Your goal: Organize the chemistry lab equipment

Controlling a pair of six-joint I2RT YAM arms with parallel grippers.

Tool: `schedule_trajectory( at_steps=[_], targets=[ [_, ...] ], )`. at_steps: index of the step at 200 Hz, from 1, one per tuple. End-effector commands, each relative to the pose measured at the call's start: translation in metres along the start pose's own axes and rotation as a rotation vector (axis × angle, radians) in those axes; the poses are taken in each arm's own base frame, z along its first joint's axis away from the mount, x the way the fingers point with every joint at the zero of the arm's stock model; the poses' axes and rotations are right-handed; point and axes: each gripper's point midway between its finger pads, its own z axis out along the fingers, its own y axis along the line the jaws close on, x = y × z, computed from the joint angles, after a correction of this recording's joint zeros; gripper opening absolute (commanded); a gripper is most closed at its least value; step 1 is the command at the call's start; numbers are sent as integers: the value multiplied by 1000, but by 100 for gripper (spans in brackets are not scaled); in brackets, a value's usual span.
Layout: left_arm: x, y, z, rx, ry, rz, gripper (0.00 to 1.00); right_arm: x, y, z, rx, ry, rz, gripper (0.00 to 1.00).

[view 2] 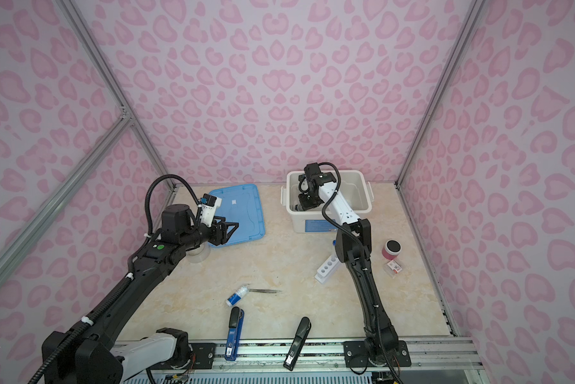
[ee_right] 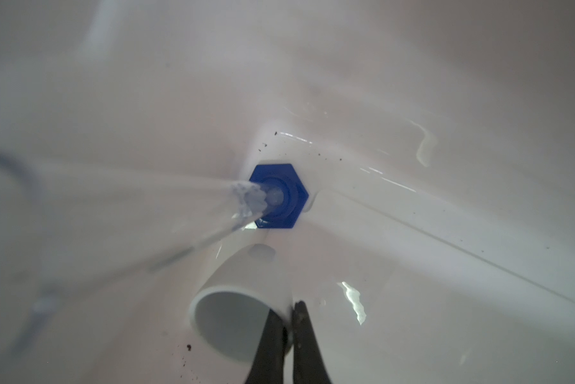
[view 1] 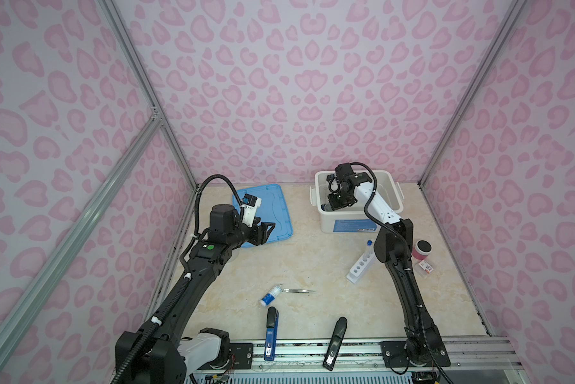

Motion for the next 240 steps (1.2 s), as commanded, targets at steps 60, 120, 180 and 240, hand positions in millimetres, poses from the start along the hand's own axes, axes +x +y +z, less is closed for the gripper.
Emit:
schedule_trajectory(
  at_steps=[60,120,180,240],
  targets=[
    [-5,0,-2,-4,-23,11,67,8,0,18,-6,31,11,4],
    [-5,0,-3,-3,-26,12,67,5,0,12,-4,18,8,6],
    [-7,-2,-5,1,-36,17,67,4,-1,5,4,16,7,15],
    [-9,-4,-9,1,-45,22,67,-5,-2,-14,6,-18,14,17]
  ],
)
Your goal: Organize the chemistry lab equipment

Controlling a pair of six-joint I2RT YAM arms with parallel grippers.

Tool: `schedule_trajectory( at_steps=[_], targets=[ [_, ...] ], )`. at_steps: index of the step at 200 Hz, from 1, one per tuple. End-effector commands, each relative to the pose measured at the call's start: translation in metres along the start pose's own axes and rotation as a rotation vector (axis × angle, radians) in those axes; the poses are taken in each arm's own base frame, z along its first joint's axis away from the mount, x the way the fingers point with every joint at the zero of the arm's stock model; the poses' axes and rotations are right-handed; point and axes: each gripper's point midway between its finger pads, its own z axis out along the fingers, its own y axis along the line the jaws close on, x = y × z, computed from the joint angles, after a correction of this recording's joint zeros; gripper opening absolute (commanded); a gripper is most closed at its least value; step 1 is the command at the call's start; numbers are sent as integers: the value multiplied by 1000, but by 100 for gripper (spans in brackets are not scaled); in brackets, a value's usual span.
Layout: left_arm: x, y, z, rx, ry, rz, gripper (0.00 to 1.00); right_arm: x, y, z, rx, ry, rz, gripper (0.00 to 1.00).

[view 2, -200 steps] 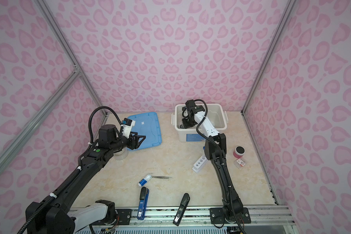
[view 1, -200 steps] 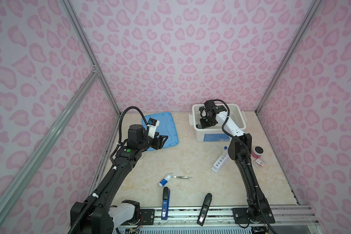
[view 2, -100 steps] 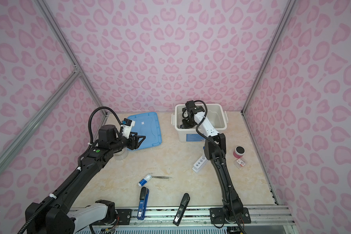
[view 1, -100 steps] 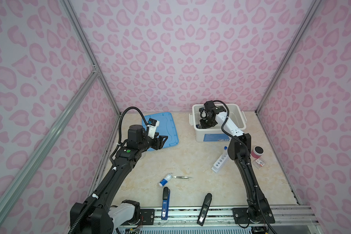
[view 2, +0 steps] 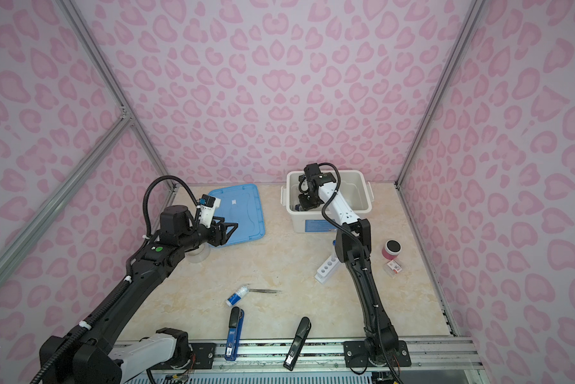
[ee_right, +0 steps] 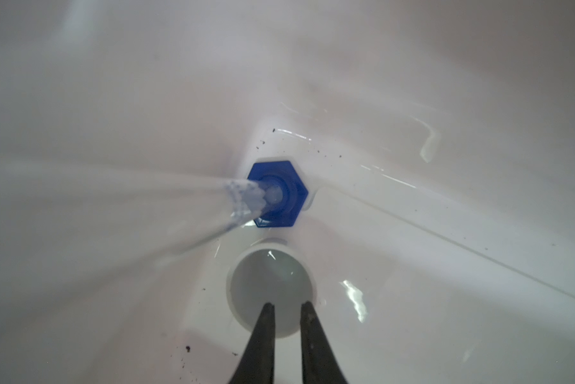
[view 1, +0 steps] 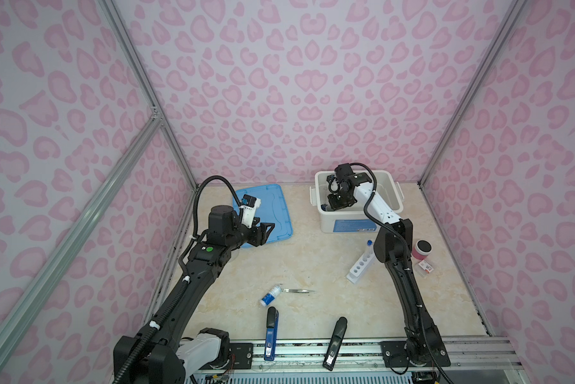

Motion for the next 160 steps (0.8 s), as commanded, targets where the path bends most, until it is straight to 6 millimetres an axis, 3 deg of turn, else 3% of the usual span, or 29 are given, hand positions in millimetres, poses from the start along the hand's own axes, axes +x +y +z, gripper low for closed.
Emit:
schedule_trajectory(
  at_steps=[1,104,133,138,160],
  targets=[
    [-8,-2,-4,5,-33,17,67,-5,-2,-12,4,-22,6,17],
    [-12,-8,-7,30,-61,38,67,-16,-5,-96,26,-99,15,25],
    [-12,-9,-5,43,-65,46,67,-15,-1,-127,49,-140,-2,25],
    [-12,-10,-5,46,-67,47,67,-17,1,-143,58,-167,-8,24],
    [-14,-11,-6,52,-72,56,67,-11,12,-169,86,-197,-30,27]
  ],
)
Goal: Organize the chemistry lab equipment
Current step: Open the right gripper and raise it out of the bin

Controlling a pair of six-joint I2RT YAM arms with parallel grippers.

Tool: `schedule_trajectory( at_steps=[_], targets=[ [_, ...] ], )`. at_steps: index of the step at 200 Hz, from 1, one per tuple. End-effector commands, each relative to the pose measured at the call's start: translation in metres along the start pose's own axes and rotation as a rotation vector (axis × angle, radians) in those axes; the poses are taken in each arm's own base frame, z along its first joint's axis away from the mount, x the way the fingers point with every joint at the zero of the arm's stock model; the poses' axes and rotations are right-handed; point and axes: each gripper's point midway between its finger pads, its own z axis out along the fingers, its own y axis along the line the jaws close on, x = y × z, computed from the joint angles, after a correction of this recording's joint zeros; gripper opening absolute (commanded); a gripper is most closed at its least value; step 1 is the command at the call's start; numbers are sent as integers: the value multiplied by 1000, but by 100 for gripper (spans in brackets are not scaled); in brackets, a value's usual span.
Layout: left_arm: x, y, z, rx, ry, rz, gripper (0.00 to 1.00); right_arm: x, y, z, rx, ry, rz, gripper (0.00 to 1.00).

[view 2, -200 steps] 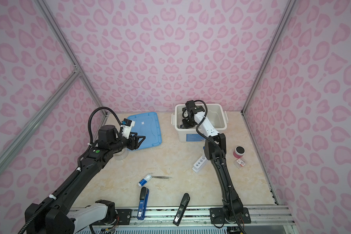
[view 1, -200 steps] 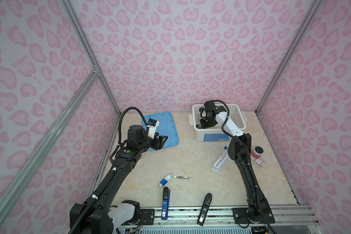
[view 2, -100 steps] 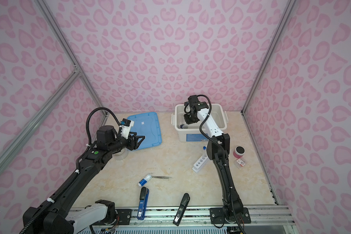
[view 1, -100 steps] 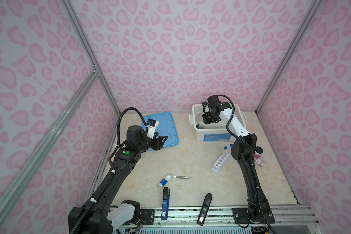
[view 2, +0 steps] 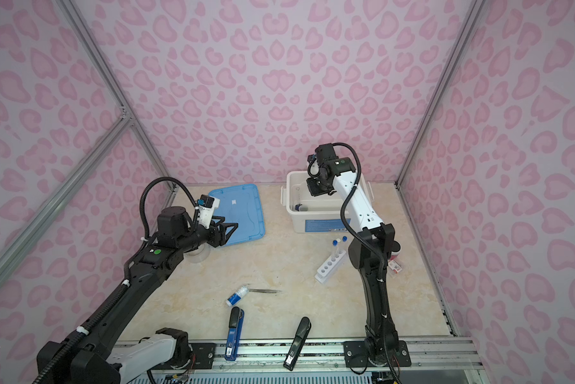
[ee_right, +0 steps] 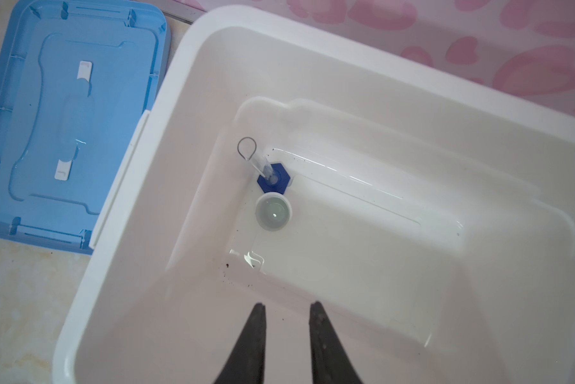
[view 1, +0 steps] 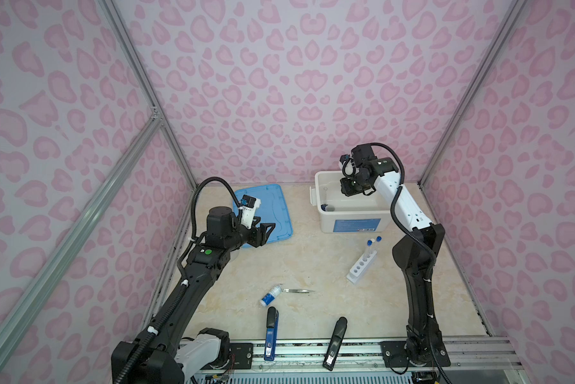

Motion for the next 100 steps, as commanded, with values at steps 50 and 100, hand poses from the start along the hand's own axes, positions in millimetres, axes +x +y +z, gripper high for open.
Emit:
schedule_trajectory(
  at_steps=[50,100],
  targets=[
    [-4,1,-10,-24,-40,44,67,16,70,-54,-36,-119,-177,33],
    [14,12,-26,-82,-41,-14,67,56,145,-58,-206,-104,-335,39]
  ],
)
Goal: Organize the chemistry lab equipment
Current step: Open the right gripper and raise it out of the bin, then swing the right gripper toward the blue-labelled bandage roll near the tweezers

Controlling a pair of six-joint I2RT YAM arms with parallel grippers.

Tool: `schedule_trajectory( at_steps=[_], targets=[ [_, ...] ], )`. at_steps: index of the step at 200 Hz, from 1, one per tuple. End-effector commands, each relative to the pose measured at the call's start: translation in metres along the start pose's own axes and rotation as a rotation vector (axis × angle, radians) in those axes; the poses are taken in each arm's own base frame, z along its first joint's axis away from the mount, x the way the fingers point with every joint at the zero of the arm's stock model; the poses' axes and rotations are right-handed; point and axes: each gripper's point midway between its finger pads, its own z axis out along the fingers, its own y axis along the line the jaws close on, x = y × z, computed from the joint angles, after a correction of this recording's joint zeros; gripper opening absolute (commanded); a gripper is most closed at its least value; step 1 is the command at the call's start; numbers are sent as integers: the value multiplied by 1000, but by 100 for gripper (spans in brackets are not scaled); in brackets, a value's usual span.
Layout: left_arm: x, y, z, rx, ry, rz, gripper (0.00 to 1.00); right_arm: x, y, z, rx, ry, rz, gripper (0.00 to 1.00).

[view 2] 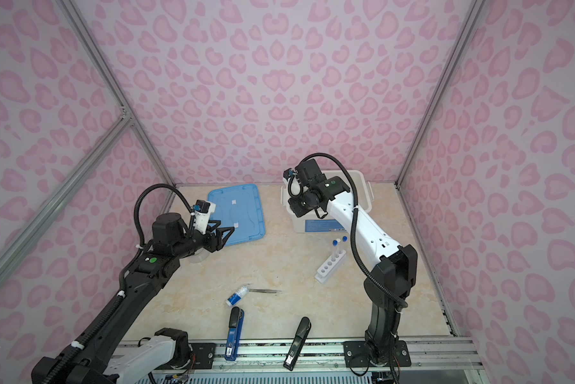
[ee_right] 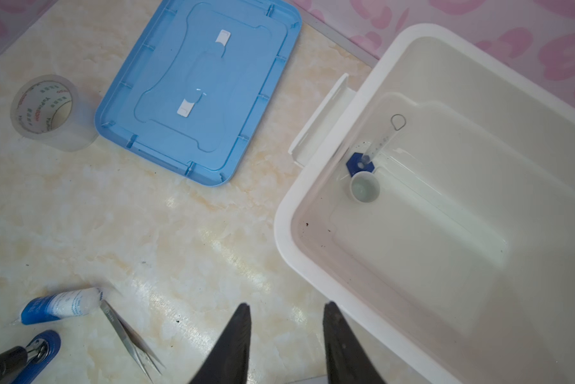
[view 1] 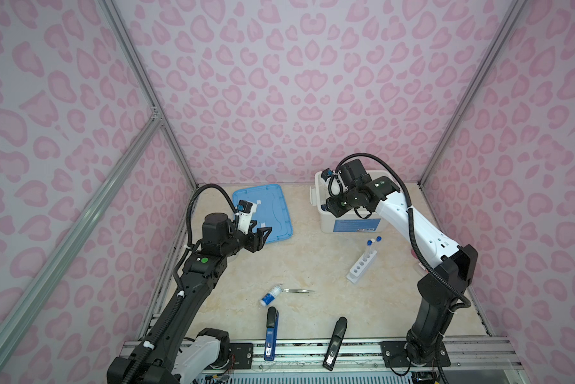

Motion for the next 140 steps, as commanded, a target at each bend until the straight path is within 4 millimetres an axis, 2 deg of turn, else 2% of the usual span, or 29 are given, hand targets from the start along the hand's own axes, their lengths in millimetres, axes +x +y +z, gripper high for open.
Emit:
schedule_trajectory(
  at_steps=[1,28,52,75,94,113,140],
  targets=[
    [1,6,-9,-33,-22,-27,67,-3,31,5,-82,-33,-76,39],
    [5,22,-23,-90,-44,-93,67,9,80,16,-204,-13,-161,41],
    [11,42,-33,-147,-46,-180,67,27,118,34,-325,36,-227,45],
    [19,54,-38,-171,-42,-242,67,42,142,48,-378,113,-292,48],
    [23,61,-43,-190,-50,-268,67,54,161,51,-437,137,-348,50],
    [26,65,-44,-195,-60,-289,67,78,182,57,-518,176,-436,55],
    [29,69,-43,-193,-56,-301,67,102,195,68,-498,220,-580,57]
  ],
)
